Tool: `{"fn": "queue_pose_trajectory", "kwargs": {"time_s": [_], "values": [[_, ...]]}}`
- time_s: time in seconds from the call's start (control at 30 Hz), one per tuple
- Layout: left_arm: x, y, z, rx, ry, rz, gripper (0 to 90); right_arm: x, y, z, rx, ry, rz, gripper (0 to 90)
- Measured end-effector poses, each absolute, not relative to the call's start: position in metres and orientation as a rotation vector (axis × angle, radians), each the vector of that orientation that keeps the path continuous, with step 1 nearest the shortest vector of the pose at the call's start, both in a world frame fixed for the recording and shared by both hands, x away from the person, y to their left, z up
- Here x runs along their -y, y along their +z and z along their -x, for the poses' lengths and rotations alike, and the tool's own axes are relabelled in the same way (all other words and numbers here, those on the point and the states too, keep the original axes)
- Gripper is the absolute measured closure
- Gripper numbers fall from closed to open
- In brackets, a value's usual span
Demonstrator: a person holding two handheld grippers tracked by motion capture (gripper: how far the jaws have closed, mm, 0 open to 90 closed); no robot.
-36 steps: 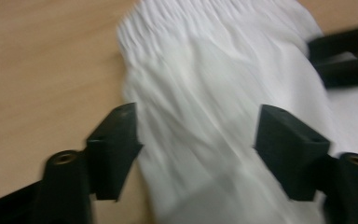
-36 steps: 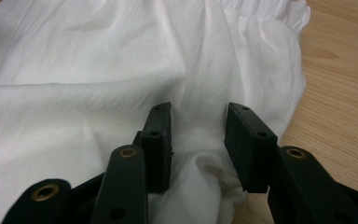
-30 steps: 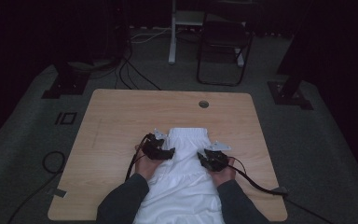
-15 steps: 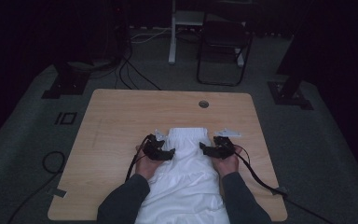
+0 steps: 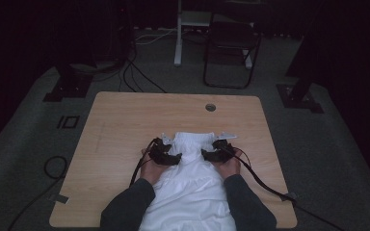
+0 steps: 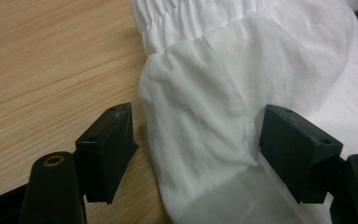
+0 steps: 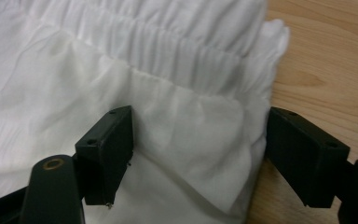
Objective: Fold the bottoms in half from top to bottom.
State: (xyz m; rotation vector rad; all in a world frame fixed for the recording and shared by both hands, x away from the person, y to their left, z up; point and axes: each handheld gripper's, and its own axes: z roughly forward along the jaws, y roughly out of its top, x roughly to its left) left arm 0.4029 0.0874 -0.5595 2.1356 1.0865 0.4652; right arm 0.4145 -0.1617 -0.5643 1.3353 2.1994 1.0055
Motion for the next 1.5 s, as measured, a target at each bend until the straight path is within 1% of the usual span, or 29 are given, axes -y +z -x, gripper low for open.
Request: {"fn": "queue_pose_trajectory", "kwargs": {"time_s": [0.1,0.13,0.2,0.23,0.27,0.3,0.33,0.4,0.43,0.47,0.53,0.63,0.67,0.77,0.9,0.93,1.0,1.07,1.13,1.23,1.33,1.5], "values": [[-0.086,-0.559,-0.402,-1.085,0.466,-2.134,26.9,0.157,-0.566,-0.409,-2.192,0.995,-1.317,24.6],[-0.086,-0.559,-0.402,-1.075,0.458,-2.134,29.9,0.157,-0.565,-0.408,-2.189,0.997,-1.32,27.9],[-0.084,-0.558,-0.4,-1.064,0.44,-2.133,41.5,0.156,-0.563,-0.406,-2.2,1.011,-1.31,45.5],[-0.083,-0.557,-0.4,-1.058,0.419,-2.128,48.8,0.156,-0.562,-0.405,-2.203,1.017,-1.312,57.0],[-0.082,-0.557,-0.4,-1.055,0.399,-2.128,56.9,0.156,-0.561,-0.404,-2.222,1.028,-1.314,70.7],[-0.082,-0.557,-0.4,-1.055,0.399,-2.128,63.7,0.156,-0.561,-0.404,-2.222,1.028,-1.314,70.7],[-0.082,-0.556,-0.402,-1.062,0.35,-2.117,71.3,0.156,-0.56,-0.406,-2.262,1.059,-1.335,81.6],[-0.083,-0.556,-0.403,-1.065,0.329,-2.112,80.4,0.156,-0.558,-0.407,-2.264,1.048,-1.333,82.8],[-0.083,-0.556,-0.403,-1.065,0.329,-2.112,80.4,0.156,-0.556,-0.409,-2.262,1.043,-1.324,82.8],[-0.085,-0.553,-0.406,-1.082,0.319,-2.104,83.0,0.158,-0.549,-0.412,-2.247,1.071,-1.311,83.7],[-0.092,-0.542,-0.415,-1.081,0.339,-2.085,83.6,0.16,-0.536,-0.418,-2.228,1.1,-1.29,83.8],[-0.096,-0.534,-0.421,-1.089,0.34,-2.057,83.9,0.162,-0.531,-0.421,-2.22,1.111,-1.283,83.8],[-0.103,-0.512,-0.43,-1.087,0.365,-1.998,84.2,0.166,-0.508,-0.433,-2.197,1.189,-1.26,83.8],[-0.105,-0.483,-0.438,-1.054,0.423,-1.957,84.5,0.166,-0.491,-0.445,-2.174,1.22,-1.241,83.8],[-0.108,-0.443,-0.447,-0.996,0.501,-1.88,84.6,0.166,-0.457,-0.458,-2.101,1.261,-1.193,83.8],[-0.109,-0.438,-0.448,-0.988,0.509,-1.866,84.6,0.167,-0.443,-0.46,-2.055,1.296,-1.171,83.8],[-0.111,-0.423,-0.447,-0.972,0.517,-1.831,84.6,0.168,-0.427,-0.46,-2.024,1.329,-1.141,83.8],[-0.114,-0.418,-0.442,-0.962,0.504,-1.817,84.5,0.168,-0.415,-0.455,-2.029,1.336,-1.104,83.8],[-0.117,-0.419,-0.431,-0.942,0.501,-1.834,84.5,0.168,-0.412,-0.445,-2.05,1.334,-1.071,83.9],[-0.125,-0.427,-0.406,-0.911,0.472,-1.853,84.5,0.17,-0.417,-0.425,-2.085,1.358,-1.04,83.8],[-0.131,-0.44,-0.379,-0.894,0.44,-1.883,84.4,0.17,-0.434,-0.395,-2.155,1.365,-1.013,83.8],[-0.138,-0.479,-0.326,-0.876,0.37,-1.988,84.1,0.168,-0.472,-0.352,-2.273,1.327,-0.982,83.7]]}}
